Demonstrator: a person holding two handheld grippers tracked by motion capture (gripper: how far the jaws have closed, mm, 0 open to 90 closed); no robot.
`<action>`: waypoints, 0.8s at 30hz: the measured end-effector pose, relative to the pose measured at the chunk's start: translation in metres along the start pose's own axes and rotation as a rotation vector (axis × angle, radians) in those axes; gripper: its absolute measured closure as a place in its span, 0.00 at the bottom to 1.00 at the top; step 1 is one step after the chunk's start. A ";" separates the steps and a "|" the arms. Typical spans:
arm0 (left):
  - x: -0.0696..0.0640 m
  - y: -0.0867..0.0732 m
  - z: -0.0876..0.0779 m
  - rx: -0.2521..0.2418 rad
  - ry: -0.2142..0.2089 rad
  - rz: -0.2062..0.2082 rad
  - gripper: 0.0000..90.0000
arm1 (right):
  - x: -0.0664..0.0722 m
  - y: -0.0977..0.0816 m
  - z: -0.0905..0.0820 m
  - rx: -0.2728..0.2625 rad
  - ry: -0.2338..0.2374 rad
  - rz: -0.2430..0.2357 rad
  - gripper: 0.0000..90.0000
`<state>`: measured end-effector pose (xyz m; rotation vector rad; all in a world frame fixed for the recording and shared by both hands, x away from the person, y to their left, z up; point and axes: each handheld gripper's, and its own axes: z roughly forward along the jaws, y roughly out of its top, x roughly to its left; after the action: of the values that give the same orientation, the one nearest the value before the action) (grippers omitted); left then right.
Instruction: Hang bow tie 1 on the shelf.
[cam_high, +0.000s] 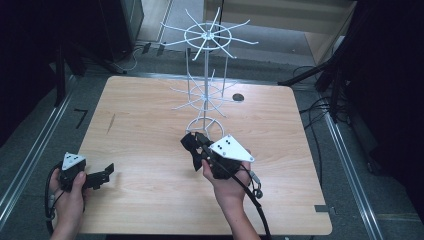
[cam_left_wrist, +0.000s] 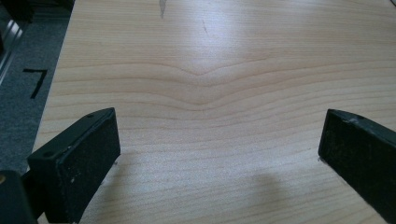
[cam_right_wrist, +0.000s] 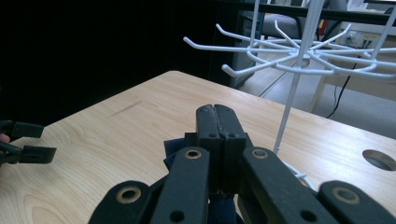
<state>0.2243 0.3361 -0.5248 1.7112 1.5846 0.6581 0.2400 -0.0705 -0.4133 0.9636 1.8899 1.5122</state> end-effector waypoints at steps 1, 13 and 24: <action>0.000 0.000 0.000 0.002 0.002 0.000 0.00 | 0.001 0.002 0.000 -0.005 0.001 -0.001 1.00; 0.000 0.000 0.000 0.000 0.000 0.002 0.00 | 0.002 0.011 -0.003 -0.027 0.006 0.000 1.00; 0.000 0.000 0.000 -0.001 0.003 0.000 0.00 | 0.002 0.018 -0.005 -0.044 0.006 0.001 1.00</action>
<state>0.2243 0.3359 -0.5248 1.7105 1.5856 0.6622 0.2387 -0.0695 -0.3946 0.9418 1.8525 1.5524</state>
